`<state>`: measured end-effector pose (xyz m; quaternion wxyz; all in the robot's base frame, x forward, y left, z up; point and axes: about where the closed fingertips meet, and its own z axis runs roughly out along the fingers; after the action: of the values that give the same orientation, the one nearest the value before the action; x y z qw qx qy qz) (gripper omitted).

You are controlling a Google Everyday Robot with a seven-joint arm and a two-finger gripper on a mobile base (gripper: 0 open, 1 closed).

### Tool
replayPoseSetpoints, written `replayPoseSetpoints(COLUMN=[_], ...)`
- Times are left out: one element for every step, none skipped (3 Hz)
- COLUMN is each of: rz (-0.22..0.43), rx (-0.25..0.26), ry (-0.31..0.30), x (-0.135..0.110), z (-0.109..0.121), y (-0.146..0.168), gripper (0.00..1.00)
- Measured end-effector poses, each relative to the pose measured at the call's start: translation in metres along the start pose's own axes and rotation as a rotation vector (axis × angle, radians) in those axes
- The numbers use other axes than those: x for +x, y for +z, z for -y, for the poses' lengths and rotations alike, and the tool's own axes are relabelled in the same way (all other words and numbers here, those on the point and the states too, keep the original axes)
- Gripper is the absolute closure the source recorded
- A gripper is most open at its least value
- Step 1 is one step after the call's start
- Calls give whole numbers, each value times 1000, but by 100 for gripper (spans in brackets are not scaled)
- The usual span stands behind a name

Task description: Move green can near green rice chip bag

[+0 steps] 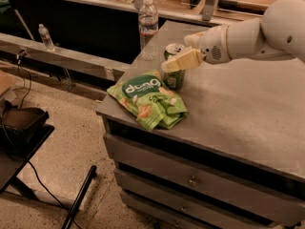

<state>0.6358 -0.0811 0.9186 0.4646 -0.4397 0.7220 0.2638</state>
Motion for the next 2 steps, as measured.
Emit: replayPoseSetpoints(rz=[12,42], rx=[13,62], ry=[-42,-133], x=[-14,-45], z=[5,4], y=[-17,-57], gripper=[0,0])
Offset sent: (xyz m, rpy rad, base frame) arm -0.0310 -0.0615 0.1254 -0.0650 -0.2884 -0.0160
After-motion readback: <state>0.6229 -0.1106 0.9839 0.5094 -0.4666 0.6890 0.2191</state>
